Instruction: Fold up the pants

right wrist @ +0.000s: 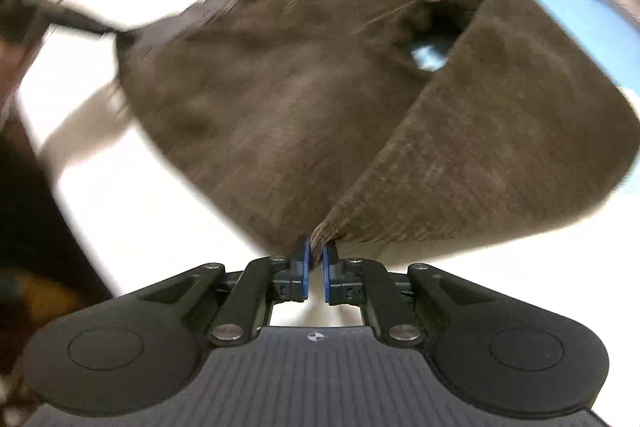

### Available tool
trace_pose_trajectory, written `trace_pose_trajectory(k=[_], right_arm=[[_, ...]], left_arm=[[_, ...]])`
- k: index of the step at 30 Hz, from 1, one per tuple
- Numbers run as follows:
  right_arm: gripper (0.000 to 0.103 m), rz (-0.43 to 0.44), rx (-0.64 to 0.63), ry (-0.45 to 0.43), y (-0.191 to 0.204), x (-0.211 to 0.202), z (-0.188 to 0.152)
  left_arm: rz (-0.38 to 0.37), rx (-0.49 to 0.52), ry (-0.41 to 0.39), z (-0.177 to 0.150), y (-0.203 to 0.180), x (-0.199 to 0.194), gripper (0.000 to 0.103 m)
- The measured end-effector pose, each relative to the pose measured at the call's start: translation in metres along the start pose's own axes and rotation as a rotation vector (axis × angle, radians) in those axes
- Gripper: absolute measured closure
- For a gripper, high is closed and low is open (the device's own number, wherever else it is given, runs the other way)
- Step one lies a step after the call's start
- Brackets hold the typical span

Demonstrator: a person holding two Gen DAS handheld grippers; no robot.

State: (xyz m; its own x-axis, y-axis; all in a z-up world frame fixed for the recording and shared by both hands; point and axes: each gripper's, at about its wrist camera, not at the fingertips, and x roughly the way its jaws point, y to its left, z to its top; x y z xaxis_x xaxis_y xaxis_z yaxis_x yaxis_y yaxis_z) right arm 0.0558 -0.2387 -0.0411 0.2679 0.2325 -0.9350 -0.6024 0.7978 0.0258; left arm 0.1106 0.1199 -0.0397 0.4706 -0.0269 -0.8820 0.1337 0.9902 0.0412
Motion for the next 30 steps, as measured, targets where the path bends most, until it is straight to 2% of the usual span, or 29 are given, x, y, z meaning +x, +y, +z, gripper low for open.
trace_pose_trajectory(k=[1, 3, 6, 8, 9, 11, 13, 15, 18, 21, 23, 28, 30], right_arm=[[0.102, -0.005, -0.028, 0.016, 0.003, 0.003, 0.001], [0.101, -0.022, -0.016, -0.008, -0.007, 0.002, 0.01], [0.099, -0.028, 0.164, -0.136, -0.043, -0.014, 0.031], [0.088, -0.088, 0.286, -0.22, -0.068, -0.02, 0.044], [0.086, -0.115, 0.348, -0.254, -0.08, -0.022, 0.047], [0.079, -0.176, 0.428, -0.286, -0.097, -0.019, 0.059], [0.065, -0.237, 0.457, -0.299, -0.105, -0.008, 0.074], [0.058, -0.27, 0.472, -0.293, -0.112, 0.007, 0.089], [0.057, -0.271, 0.504, -0.26, -0.117, 0.038, 0.109], [0.054, -0.278, 0.47, -0.183, -0.109, 0.071, 0.127], [0.054, -0.315, 0.429, -0.115, -0.096, 0.09, 0.133], [0.054, -0.401, 0.423, -0.019, -0.093, 0.124, 0.148], [0.054, -0.428, 0.4, -0.011, -0.093, 0.13, 0.151]], left_arm=[[-0.011, -0.021, 0.016, 0.0, 0.004, 0.001, 0.088], [-0.013, -0.044, 0.034, 0.001, 0.009, 0.004, 0.086], [0.005, -0.074, 0.058, 0.006, 0.01, 0.009, 0.085], [0.006, -0.091, 0.066, 0.01, 0.011, 0.013, 0.083], [0.001, -0.101, 0.069, 0.011, 0.012, 0.015, 0.083], [-0.007, -0.122, 0.077, 0.01, 0.013, 0.017, 0.079], [-0.013, -0.138, 0.093, 0.014, 0.012, 0.024, 0.07], [-0.021, -0.143, 0.112, 0.017, 0.011, 0.032, 0.059], [-0.048, -0.144, 0.148, 0.019, 0.007, 0.043, 0.05], [-0.05, -0.13, 0.162, 0.023, 0.0, 0.05, 0.045], [-0.055, -0.135, 0.17, 0.025, -0.002, 0.054, 0.043], [-0.029, -0.095, 0.196, 0.026, -0.008, 0.066, 0.044], [-0.017, -0.055, 0.189, 0.024, -0.013, 0.067, 0.053]])
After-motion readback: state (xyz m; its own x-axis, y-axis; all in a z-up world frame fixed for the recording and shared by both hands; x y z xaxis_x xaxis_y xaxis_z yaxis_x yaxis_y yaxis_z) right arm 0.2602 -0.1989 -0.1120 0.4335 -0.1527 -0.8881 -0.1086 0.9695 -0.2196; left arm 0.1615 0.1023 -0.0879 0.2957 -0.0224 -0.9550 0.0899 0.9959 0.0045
